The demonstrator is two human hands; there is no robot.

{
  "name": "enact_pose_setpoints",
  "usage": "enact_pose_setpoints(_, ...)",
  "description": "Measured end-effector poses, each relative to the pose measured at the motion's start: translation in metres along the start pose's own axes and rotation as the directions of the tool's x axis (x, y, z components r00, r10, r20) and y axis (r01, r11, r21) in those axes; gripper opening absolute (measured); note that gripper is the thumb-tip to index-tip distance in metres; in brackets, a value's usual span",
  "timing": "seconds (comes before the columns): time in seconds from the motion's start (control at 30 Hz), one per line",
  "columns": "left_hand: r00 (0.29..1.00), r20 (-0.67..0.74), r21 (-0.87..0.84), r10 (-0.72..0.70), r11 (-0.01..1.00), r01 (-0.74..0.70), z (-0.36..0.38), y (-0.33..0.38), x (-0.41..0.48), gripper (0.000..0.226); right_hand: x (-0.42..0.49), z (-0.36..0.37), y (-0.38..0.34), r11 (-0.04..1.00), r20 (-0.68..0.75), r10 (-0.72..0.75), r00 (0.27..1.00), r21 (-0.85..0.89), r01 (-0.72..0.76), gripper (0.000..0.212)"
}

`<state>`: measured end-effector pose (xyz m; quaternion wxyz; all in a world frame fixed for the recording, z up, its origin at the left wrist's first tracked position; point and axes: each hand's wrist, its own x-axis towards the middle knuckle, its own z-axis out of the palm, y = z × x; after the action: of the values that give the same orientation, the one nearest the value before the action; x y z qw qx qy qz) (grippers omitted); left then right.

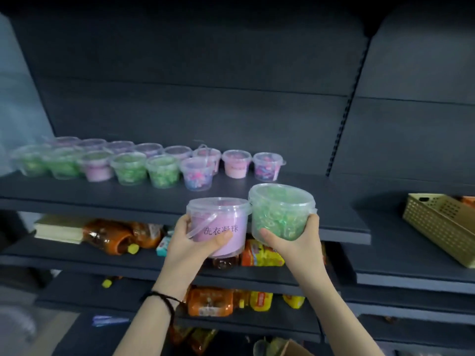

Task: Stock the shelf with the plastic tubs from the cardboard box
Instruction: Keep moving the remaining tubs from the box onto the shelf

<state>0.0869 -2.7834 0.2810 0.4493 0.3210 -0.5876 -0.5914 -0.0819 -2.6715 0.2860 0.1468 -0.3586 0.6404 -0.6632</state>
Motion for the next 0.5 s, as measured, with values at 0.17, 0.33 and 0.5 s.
enact_pose_setpoints(0.17,0.999,0.031,0.072,0.027,0.997,-0.030,-0.037,-0.002,0.056,0.101,0.023,0.058,0.005,1.000,-0.101,0.007,0.995,0.015,-0.006,0.089)
enact_pose_setpoints(0.33,0.997,0.061,0.068,0.040,0.997,-0.044,-0.029,-0.025,0.107,0.091,0.058,0.071,0.024,0.999,-0.193,0.025,0.981,-0.036,-0.033,0.094)
enact_pose_setpoints(0.5,0.997,0.075,0.111,0.022,0.993,-0.030,0.006,-0.056,0.156,0.070,0.102,0.055,0.059,0.988,-0.223,0.056,0.973,-0.128,-0.086,0.092)
